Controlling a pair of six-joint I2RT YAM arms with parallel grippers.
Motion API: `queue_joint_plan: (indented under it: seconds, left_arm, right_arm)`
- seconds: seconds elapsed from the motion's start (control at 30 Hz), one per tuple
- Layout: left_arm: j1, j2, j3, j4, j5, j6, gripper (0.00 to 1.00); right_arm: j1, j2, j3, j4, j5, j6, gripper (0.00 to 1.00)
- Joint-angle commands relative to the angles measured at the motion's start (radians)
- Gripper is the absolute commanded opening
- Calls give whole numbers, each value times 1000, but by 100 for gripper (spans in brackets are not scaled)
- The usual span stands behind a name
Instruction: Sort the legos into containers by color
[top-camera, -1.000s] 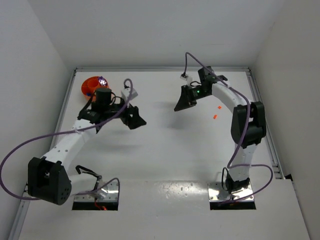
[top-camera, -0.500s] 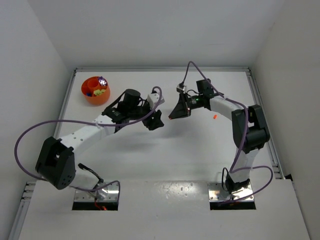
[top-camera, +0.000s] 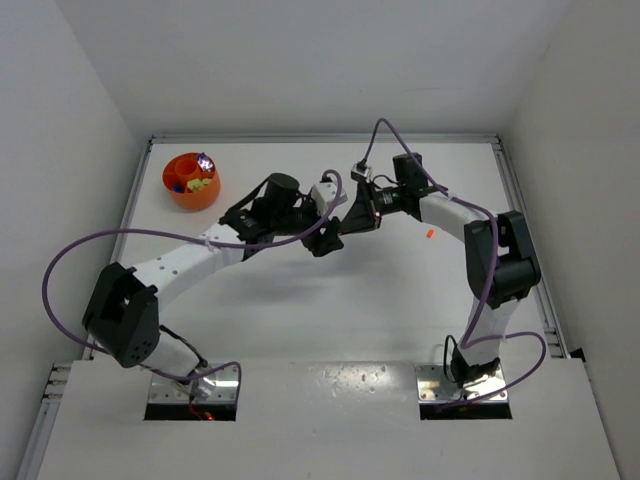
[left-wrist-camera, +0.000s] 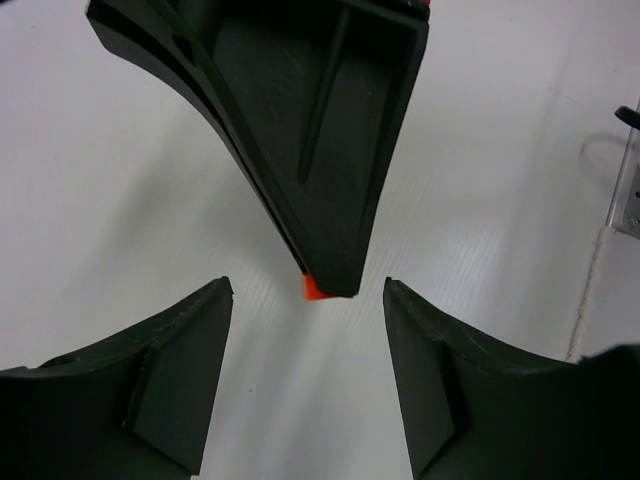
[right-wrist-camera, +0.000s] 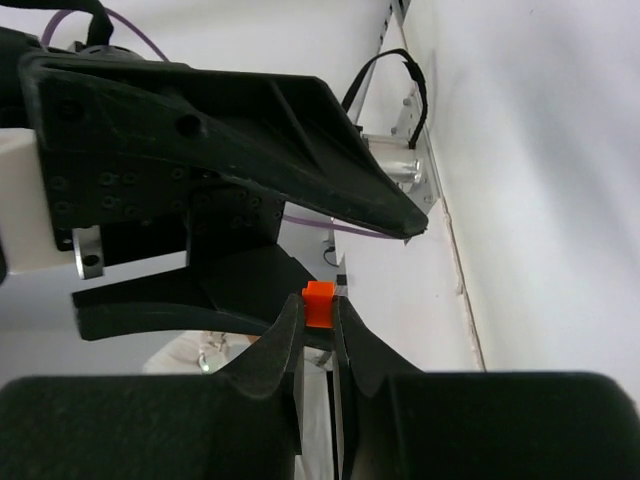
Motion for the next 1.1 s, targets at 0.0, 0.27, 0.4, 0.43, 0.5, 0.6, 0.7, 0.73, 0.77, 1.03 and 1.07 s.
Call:
queue_joint_plan:
  seconds: [0.0,0.27,0.4,0.43,0.5,0.6,0.7,0.73,0.77,1.03,1.07]
  left_arm:
    - [-6,11,56,19,-9,-2,67]
    - [-16,20,77,10,-18,-2,48]
    - [-16,20,77,10,-28,7,28]
    - [-16,20,77,10,-28,7,25]
    - [-16,20,77,1,-37,7,16]
    - [-16,11,77,1,-57,7,2]
    - [-16,0,86,-20,-93,7,0]
    - [-2,0,100,-34,-121,17,0]
    - [-2,-12,100,-43,-121,17,0]
    - [229,-150,48,-115,-132,17,0]
    - [257,-175,36,-125,-132,17,0]
  right_arm:
    - [8,-34,-6,48,-33,4,5]
    - [8,-24,-6,48,-33,4,5]
    - [8,-24,-15,58,-33,4,5]
    - [8,-15,-15,58,-33,4,5]
    - [8,-15,-15,58,-24,4,5]
    - [8,-15,-25,58,-24,4,5]
    - [8,-15,-35,67,-24,4,28]
    - [-3,-15,-35,76,-24,-5,36]
    - [-3,-15,-48,76,-12,-5,39]
    - [-118,-12,44,16,-25,-58,48]
    - [-132,-12,67,-5,-25,-95,48]
